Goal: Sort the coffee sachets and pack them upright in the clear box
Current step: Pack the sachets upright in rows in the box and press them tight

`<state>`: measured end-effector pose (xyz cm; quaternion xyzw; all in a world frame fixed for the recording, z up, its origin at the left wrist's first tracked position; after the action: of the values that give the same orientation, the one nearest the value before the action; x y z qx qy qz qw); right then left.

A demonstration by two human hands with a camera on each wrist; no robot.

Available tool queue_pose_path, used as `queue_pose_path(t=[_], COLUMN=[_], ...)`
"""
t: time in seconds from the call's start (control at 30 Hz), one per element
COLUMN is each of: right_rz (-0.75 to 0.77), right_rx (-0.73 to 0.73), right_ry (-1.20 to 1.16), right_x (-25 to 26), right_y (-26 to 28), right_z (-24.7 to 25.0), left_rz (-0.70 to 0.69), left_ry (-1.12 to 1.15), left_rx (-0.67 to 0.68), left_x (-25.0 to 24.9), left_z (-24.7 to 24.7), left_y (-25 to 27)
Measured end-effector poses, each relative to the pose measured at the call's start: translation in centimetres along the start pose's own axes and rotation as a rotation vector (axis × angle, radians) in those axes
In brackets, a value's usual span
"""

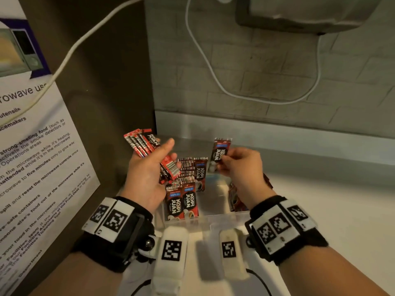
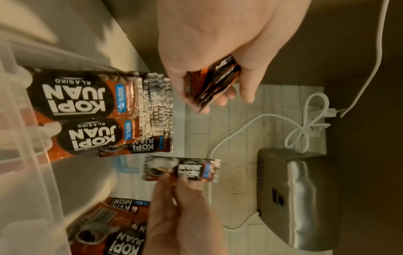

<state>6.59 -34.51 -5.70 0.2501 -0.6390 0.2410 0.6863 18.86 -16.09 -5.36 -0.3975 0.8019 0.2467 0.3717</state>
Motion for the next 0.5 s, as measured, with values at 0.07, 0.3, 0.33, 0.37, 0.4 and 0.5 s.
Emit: queue_pose_path(t=[0.07, 0.3, 0.33, 0.37, 0.4, 0.5], right_rz=[-0.08, -0.27, -0.274, -0.275, -0.273, -0.27], right_rx=[0.015, 0.063, 0.062, 0.061, 0.059, 0.056], right_ry=[0.078, 0.082, 0.078, 0.075, 0.072, 0.077], right_x=[-2.5, -7.3, -7.4, -7.4, -7.5, -7.6], right_y=[-0.7, -1.5, -1.5, -1.4, -1.4, -1.5], right_z=[-0.7, -2.5, -2.5, -2.5, -2.5, -2.6], left_rz=[-0.009, 0.013, 0.022, 0.035, 0.049, 0.087], left_ry=[-0.001, -0.003, -0.003, -0.004, -0.006, -0.005], left_rx=[-0.007, -0.005, 0.001, 0.008, 0.014, 0.022], left_x=[-0.3, 0.2, 0.4, 0.6, 0.8, 1.4], left_z=[0.1, 0.6, 0.6, 0.5, 0.4, -0.1], left_y=[-0.1, 0.1, 0.1, 0.2, 0.2, 0.5])
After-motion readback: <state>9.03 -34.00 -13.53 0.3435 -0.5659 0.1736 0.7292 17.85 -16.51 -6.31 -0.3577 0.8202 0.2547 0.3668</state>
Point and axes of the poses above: each hand's wrist, its own y-axis away from the middle knuckle, its own z-axis out of the back of the hand, x = y × z, the point moved 10 cm from there along -y, towards the middle knuckle, and after that the axes turned 7 degrees about x, right-handed, at the moved point
